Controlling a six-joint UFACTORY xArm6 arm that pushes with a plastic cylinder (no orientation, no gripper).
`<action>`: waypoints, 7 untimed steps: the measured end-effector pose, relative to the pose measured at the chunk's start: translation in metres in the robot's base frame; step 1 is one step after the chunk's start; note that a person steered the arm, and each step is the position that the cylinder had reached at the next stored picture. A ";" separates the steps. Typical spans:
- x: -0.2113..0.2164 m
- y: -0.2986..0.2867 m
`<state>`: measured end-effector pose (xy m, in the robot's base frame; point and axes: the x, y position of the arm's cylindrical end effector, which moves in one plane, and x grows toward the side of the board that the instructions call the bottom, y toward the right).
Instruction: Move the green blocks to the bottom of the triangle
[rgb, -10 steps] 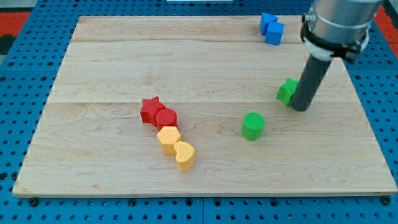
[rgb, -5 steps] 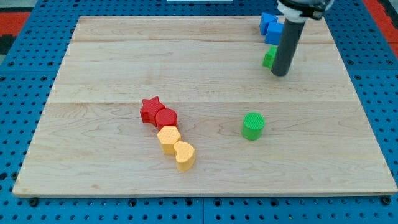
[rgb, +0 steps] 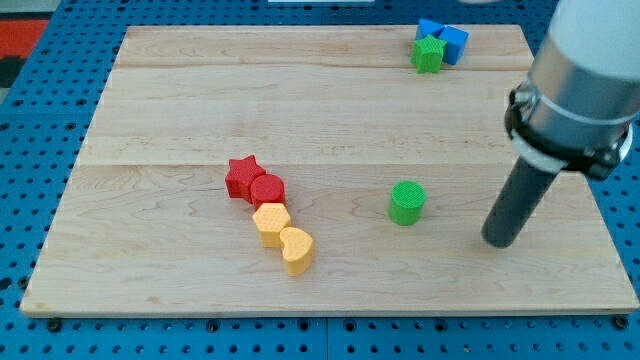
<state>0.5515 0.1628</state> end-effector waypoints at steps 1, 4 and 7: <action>-0.002 -0.069; -0.167 -0.016; -0.216 0.086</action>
<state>0.3359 0.2483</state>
